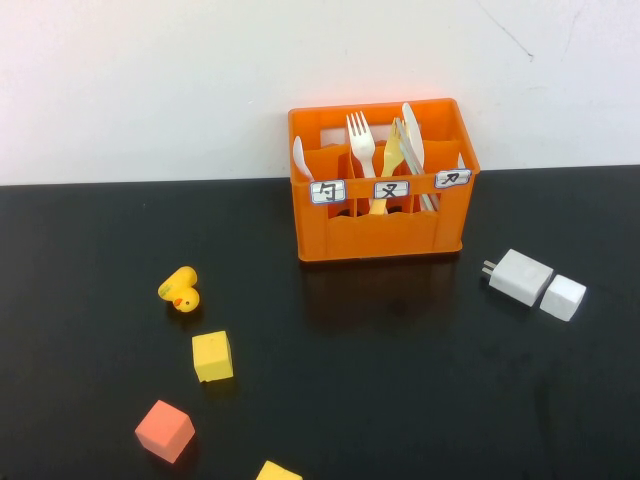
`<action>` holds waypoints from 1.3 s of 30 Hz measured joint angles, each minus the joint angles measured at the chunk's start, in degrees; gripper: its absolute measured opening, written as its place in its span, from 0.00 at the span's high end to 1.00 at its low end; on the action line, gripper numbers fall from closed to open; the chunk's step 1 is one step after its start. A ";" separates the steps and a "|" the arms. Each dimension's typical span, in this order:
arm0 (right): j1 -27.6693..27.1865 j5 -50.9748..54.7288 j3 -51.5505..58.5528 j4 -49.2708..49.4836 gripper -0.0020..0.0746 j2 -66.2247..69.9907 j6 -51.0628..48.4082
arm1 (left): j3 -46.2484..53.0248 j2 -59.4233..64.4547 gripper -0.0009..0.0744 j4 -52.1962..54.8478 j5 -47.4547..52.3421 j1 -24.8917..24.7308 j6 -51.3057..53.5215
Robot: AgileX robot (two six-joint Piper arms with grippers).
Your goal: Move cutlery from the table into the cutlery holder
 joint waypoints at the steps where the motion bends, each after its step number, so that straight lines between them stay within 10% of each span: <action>1: 0.00 0.00 0.00 0.00 0.98 0.00 0.61 | 0.00 0.00 0.99 0.00 0.00 0.00 0.00; 39: -1.26 1.09 -0.22 -0.43 0.98 0.00 0.61 | 0.00 0.00 0.99 0.00 0.11 0.05 0.00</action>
